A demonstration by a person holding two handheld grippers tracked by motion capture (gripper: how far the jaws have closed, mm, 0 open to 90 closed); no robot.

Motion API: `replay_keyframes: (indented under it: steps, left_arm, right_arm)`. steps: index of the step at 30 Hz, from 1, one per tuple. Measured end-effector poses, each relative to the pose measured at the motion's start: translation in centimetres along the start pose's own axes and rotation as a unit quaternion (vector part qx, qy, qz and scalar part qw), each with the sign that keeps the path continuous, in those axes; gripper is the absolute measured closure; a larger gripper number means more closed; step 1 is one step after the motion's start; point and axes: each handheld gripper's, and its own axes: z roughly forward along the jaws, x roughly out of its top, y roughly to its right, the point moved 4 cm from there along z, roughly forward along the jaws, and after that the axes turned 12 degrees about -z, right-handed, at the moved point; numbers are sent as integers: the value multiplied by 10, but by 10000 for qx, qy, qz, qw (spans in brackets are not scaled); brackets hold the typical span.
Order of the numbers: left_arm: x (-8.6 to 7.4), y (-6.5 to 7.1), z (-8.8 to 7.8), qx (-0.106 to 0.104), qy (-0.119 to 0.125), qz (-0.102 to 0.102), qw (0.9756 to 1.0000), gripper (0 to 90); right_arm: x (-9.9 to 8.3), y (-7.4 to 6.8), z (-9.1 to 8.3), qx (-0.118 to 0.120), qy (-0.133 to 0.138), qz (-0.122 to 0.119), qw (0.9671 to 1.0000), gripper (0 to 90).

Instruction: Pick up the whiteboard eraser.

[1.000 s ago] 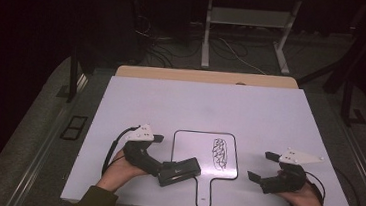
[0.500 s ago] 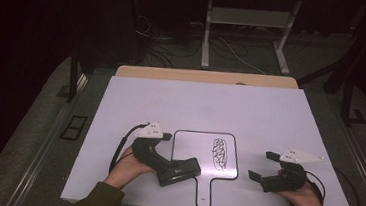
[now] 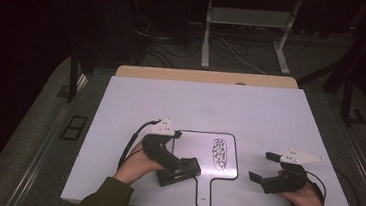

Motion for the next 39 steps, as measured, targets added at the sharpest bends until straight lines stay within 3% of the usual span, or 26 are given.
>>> replay_keyframes:
  steps: [7,12,14,24,34,39]
  left_arm:
    - [-2,6,8,0,-174,208,9996,9]
    - [-6,9,9,-19,-362,292,9989,72]
    - [-9,11,9,-31,-433,317,9986,137]
    - [-22,14,9,172,-892,515,9945,194]
    - [-29,17,9,162,-1113,617,9917,202]
    - [-32,18,9,196,-1280,709,9890,207]
  right_arm:
    - [-1,0,2,63,-60,-24,10000,2]
    - [-3,1,4,76,-93,10,9999,2]
    - [-2,0,6,92,-94,-2,9999,2]
    - [-2,-1,5,87,-75,-16,9999,2]
    - [-3,0,5,82,-97,12,9999,2]
    - [-4,0,5,78,-114,-3,9999,2]
